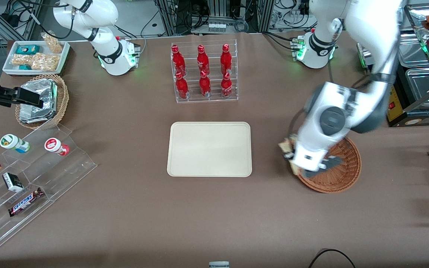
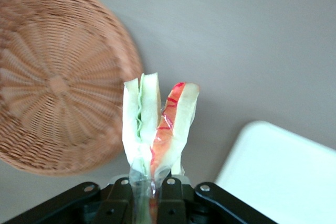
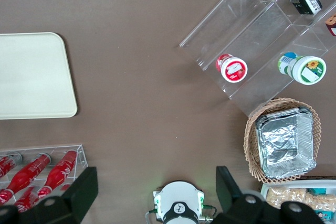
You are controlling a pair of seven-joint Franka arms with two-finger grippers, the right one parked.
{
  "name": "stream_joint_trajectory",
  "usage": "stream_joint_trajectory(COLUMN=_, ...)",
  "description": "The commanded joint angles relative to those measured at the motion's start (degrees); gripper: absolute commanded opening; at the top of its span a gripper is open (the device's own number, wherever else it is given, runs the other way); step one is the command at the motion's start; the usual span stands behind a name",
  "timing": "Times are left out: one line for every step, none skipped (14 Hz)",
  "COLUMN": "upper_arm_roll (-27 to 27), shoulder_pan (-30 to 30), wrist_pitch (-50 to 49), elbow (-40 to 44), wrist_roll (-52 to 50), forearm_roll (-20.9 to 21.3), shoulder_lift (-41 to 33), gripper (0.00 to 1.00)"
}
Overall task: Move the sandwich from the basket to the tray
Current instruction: 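Lift the sandwich and carry it over the white tray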
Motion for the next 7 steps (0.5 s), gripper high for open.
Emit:
stream_joint_trajectory(upper_arm_roll=0.1, shoulder_pan=-5.5, wrist_pitch=-1.2, elbow=6.1, wrist_roll=-0.3, forearm_roll=0.8, shoulder_lift=5.8, gripper=0.14)
stream_joint_trajectory(upper_arm_roll=-0.3, shoulder_pan=-8.6, wrist_pitch=-1.2, elbow=8.6, wrist_roll=-0.8, forearm_roll=0.8, shoulder_lift=8.8, gripper=0.14)
stream_joint_trajectory(upper_arm_roll=-0.3, shoulder_pan=-11.9, wrist_pitch=-1.0, elbow=10.6, wrist_roll=-1.5, forearm_roll=0.7, shoulder_lift=12.1, gripper=0.14)
stream_joint_trajectory(upper_arm_roll=-0.2, shoulder_pan=-13.8, wrist_pitch=-0.8, elbow=12.5, wrist_roll=-2.5, forearm_roll=0.9, shoulder_lift=14.3, gripper=0.15)
stream_joint_trajectory(upper_arm_roll=-0.3, shoulder_pan=-15.1, wrist_pitch=-0.6, elbow=14.2, wrist_roll=-3.2, forearm_roll=0.9, shoulder_lift=16.3, gripper=0.15)
stream_joint_trajectory(upper_arm_roll=-0.3, shoulder_pan=-17.0, wrist_pitch=0.3, elbow=15.6, wrist_roll=-3.3, forearm_roll=0.8, shoulder_lift=17.9, gripper=0.15)
stream_joint_trajectory(upper_arm_roll=-0.3, shoulder_pan=-18.9, wrist_pitch=0.9, elbow=15.7, wrist_roll=-3.5, forearm_roll=0.7, shoulder_lift=18.6, gripper=0.15)
